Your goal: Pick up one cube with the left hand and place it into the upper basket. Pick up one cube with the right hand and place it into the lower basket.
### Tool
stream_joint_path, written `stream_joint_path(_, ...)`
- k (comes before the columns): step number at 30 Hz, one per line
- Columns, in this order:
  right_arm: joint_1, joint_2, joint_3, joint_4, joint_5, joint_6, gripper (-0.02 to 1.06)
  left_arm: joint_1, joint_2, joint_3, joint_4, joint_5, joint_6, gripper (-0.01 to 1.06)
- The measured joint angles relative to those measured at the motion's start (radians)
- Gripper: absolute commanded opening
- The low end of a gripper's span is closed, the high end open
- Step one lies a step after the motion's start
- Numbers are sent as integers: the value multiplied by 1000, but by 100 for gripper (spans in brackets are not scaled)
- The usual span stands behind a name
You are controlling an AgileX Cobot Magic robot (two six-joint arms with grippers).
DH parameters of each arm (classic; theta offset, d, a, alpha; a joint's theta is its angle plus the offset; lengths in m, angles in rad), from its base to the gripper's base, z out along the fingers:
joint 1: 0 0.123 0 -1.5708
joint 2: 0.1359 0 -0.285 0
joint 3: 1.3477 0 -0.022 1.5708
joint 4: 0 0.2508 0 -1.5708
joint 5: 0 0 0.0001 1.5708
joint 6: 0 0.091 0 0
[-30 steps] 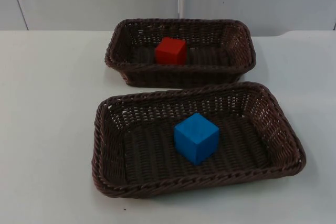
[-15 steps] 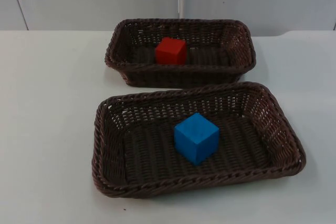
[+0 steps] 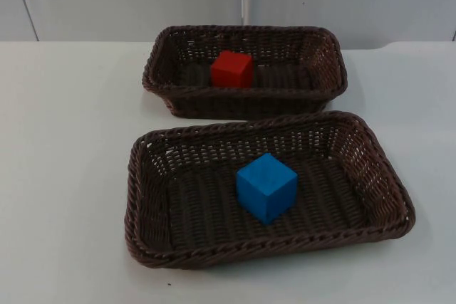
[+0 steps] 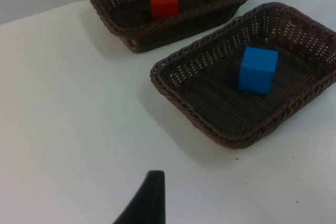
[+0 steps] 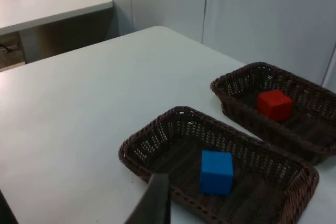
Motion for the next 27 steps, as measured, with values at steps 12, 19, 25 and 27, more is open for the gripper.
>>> stream_joint_path(12, 0, -141, 0, -67, 201, 118, 85, 0, 0, 0, 2, 0, -1, 97)
stream_joint_path(19, 0, -145, 0, -69, 265, 122, 85, 0, 0, 0, 2, 0, -1, 97)
stream_joint_path(25, 0, -145, 23, -106, 329, 159, 85, 0, 0, 0, 2, 0, -1, 97)
stream_joint_path(27, 0, -145, 25, -124, 331, 178, 85, 0, 0, 0, 2, 0, -1, 97)
